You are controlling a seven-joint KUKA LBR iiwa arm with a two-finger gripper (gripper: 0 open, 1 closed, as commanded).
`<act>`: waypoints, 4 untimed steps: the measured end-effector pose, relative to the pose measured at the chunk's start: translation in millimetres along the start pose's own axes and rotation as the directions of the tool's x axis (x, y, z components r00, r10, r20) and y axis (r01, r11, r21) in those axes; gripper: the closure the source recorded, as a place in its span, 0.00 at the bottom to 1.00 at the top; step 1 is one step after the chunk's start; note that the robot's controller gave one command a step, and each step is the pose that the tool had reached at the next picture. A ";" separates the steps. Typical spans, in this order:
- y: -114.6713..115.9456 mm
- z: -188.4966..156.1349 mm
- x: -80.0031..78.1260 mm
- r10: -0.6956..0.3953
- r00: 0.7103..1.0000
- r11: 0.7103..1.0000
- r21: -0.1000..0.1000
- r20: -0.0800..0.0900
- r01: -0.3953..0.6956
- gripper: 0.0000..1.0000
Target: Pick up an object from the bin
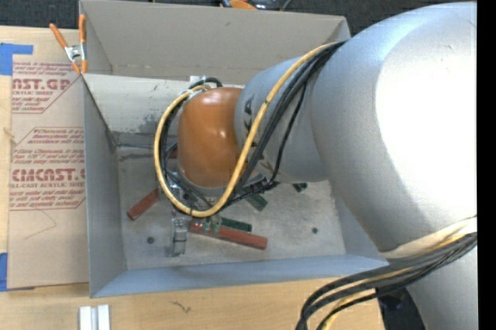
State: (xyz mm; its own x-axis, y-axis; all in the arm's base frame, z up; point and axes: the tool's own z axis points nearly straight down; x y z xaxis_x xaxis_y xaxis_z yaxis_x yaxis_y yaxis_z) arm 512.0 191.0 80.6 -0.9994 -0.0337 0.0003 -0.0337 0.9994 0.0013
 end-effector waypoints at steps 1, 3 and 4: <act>-78.5 10.9 24.6 -0.068 0.998 0.998 0.003 0.004 0.068 0.00; -160.6 10.8 5.8 0.190 0.982 0.982 0.002 0.001 -0.190 1.00; -158.8 11.0 6.2 0.187 0.982 0.982 0.001 0.000 -0.187 0.00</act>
Offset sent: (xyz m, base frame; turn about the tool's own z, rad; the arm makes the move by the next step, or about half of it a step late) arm -0.0229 -0.0749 -0.0106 -0.0749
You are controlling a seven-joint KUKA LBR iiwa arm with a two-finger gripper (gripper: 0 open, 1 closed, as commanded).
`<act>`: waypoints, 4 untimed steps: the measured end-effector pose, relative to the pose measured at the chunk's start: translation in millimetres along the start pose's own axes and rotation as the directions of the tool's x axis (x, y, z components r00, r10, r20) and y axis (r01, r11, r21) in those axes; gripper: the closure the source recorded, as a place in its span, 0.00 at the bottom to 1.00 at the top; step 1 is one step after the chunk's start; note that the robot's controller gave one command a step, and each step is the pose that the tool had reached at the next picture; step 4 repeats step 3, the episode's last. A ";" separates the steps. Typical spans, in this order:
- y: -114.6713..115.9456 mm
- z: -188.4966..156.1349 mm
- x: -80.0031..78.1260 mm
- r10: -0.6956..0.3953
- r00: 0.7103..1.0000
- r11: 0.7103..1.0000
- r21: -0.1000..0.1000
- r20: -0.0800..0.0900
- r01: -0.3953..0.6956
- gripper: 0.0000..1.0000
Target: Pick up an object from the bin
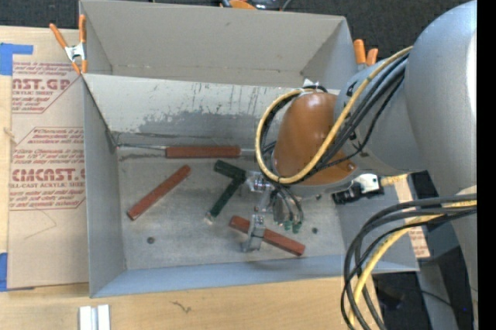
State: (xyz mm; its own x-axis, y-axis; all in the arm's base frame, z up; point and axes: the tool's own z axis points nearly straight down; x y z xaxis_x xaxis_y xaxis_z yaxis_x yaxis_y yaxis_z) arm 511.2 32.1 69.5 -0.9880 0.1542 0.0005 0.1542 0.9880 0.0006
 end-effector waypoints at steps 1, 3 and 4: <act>0.2 -0.2 -0.1 0.000 1.000 1.000 -0.001 0.000 0.000 1.00; -1.5 -192.9 8.6 -0.100 0.995 0.995 -0.001 0.009 0.100 1.00; -1.5 -192.9 8.6 -0.100 0.995 0.995 -0.001 0.009 0.100 1.00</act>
Offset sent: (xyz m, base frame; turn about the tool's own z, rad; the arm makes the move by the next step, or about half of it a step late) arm 0.0000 0.0000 0.0000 0.0000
